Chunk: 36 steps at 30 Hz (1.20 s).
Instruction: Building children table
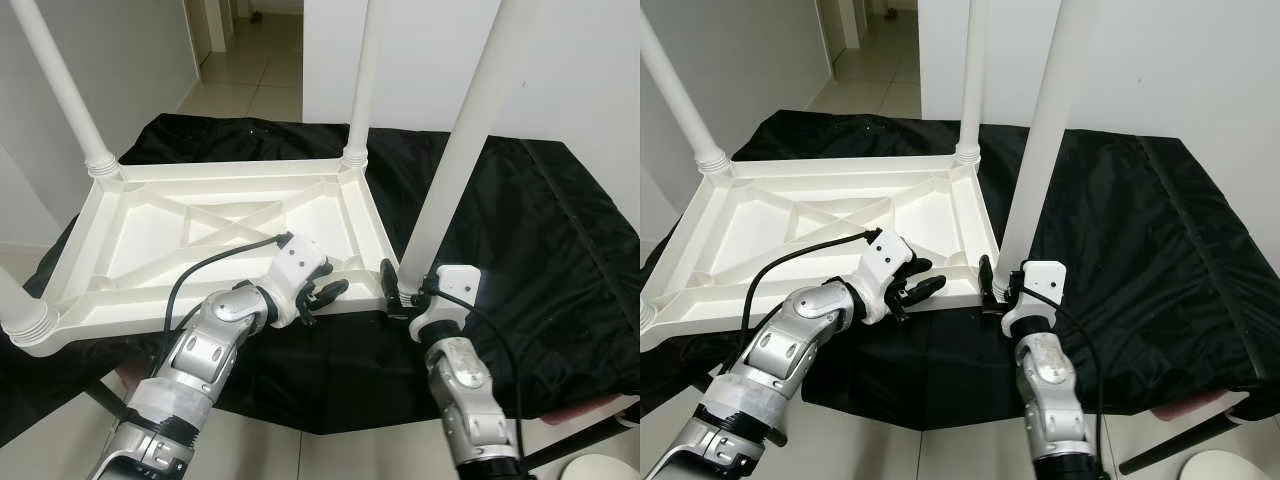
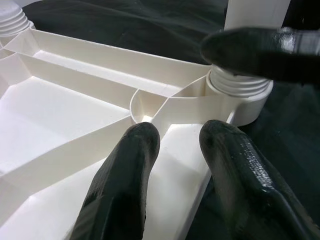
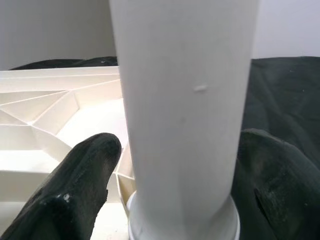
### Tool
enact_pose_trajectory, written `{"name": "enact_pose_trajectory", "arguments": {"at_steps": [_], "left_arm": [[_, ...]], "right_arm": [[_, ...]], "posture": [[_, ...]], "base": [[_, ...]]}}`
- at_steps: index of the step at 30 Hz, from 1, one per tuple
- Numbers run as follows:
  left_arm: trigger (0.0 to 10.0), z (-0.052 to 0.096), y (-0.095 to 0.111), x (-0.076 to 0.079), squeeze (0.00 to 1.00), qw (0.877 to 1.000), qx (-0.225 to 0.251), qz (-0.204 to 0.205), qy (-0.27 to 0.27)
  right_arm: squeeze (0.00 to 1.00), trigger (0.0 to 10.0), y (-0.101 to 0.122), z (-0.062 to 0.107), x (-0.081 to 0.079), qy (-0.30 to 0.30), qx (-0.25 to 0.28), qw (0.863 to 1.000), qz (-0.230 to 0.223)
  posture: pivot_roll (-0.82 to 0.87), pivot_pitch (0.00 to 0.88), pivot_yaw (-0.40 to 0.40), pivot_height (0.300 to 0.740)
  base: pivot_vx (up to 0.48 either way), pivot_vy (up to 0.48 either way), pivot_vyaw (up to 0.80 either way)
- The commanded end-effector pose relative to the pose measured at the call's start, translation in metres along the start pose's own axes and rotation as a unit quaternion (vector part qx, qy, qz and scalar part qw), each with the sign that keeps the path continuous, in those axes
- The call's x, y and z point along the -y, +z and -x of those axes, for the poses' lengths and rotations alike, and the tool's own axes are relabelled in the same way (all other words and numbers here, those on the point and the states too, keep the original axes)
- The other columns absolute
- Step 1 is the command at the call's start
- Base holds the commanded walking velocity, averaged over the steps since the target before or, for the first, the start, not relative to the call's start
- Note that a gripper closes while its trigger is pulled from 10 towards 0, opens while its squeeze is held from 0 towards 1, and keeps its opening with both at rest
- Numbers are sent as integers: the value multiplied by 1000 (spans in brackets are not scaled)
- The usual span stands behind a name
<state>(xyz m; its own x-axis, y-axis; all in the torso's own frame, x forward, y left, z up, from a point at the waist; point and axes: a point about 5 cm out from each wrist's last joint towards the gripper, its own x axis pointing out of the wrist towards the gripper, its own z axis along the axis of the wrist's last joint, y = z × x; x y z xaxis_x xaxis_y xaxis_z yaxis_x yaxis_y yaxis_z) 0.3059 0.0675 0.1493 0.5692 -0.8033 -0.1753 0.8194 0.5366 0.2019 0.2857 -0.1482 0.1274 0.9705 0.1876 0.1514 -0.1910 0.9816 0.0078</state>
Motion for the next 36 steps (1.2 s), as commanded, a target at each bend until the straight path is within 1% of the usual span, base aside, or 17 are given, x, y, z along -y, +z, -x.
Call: {"name": "enact_pose_trajectory", "arguments": {"at_steps": [1,2,6,8,12,13,16,17,19,21,22,24,27,28,31,34,36], "left_arm": [[10000,0,-3,6,0,1000,-8,-12,-24],[10000,0,-4,8,0,999,-9,-13,-31],[10000,0,-4,11,0,999,-10,-15,-40],[10000,0,-4,14,0,999,-9,-17,-49],[10000,0,-2,15,0,999,-7,-17,-51],[10000,-1,-1,18,0,998,-6,-16,-52],[10000,-1,-1,21,0,998,-4,-15,-54],[10000,-1,0,24,0,998,-1,-11,-54],[10000,-1,1,29,0,999,3,-2,-52],[10000,-1,1,29,0,999,3,-2,-52],[10000,-2,1,31,0,999,2,9,-46],[10000,-2,1,31,0,999,2,14,-42],[10000,-2,1,31,0,999,2,14,-42],[10000,-2,2,31,0,999,2,17,-38],[10000,-2,3,30,0,999,3,16,-34],[10000,-2,3,27,0,999,3,15,-29],[10000,-2,3,27,0,1000,2,16,-25]], "right_arm": [[0,10000,-3,-3,1,36,-11,999,9],[0,10000,-4,-5,4,51,-15,998,17],[0,10000,-4,-8,7,70,-20,997,26],[0,10000,-4,-14,10,98,-22,994,43],[0,10000,-4,-19,11,116,-25,992,53],[0,4941,-5,-23,11,126,-27,990,56],[0,4941,-6,-27,13,138,-29,988,57],[0,0,-6,-30,13,146,-30,987,62],[0,0,-6,-34,13,159,-33,985,65],[0,0,-6,-34,13,159,-33,985,65],[0,0,-6,-35,14,166,-36,983,66],[0,0,-7,-34,14,167,-38,983,67],[0,0,-7,-34,14,167,-38,983,67],[0,10000,-8,-33,15,156,-41,985,58],[0,10000,-9,-33,15,144,-42,988,48],[0,10000,-11,-35,17,93,-52,993,42],[0,10000,-10,-36,16,80,-52,995,39]], "posture": [[-33,0,36,740],[-29,0,38,740],[-28,0,38,740],[-8,0,39,740],[-1,0,44,740],[3,0,42,740],[3,0,42,740],[13,0,39,740],[15,0,38,740],[15,0,38,740],[20,0,33,740],[20,0,33,740],[20,0,33,740],[26,0,27,740],[28,0,22,740],[29,0,19,740],[29,0,19,740]], "base": [[0,0,0],[0,0,0],[0,0,0],[0,0,0],[0,0,0],[0,0,0],[0,0,0],[0,0,0],[0,0,0],[0,0,0],[0,0,0],[0,0,0],[0,0,0],[0,0,0],[0,0,0],[0,0,0],[0,0,0]]}}
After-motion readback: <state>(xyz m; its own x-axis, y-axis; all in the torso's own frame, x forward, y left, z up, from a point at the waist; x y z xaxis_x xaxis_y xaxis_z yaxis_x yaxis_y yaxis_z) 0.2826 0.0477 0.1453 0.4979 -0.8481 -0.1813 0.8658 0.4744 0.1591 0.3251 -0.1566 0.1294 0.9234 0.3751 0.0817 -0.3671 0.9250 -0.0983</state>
